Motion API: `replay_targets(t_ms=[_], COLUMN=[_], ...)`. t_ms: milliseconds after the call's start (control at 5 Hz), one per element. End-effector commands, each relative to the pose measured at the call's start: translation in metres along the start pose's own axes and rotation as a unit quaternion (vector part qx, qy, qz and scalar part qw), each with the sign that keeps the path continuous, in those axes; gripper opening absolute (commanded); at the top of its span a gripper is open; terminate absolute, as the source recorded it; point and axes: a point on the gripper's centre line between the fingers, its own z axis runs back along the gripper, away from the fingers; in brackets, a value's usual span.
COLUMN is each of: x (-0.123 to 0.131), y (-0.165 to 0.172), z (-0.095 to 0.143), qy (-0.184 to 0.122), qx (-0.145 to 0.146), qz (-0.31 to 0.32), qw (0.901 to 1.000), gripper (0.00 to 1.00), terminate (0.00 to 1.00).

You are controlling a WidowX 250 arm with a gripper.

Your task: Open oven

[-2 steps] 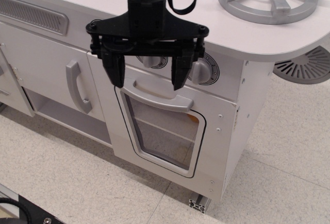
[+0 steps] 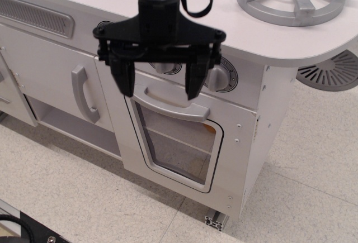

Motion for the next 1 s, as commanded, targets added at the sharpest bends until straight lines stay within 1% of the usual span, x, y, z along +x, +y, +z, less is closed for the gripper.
replay_targets(t_ms=[0, 200, 400, 600, 800], x=[0.024, 0.035, 0.045, 0.056, 0.067], y=[0.014, 0.031, 0.045, 0.049, 0.050], z=[-0.042, -0.072, -0.099, -0.114, -0.123], qy=[-0.040, -0.053, -0.044, -0.053, -0.048], qx=[0.020, 0.023, -0.015, -0.064, -0.104], qz=[0.130, 0.172, 0.207, 0.223, 0.256], qw=[0.9905, 0.9835, 0.9773, 0.9712, 0.9598], gripper=[1.00, 1.00, 1.00, 1.00, 1.00], terminate=[0.00, 0.00, 0.00, 0.00, 0.00])
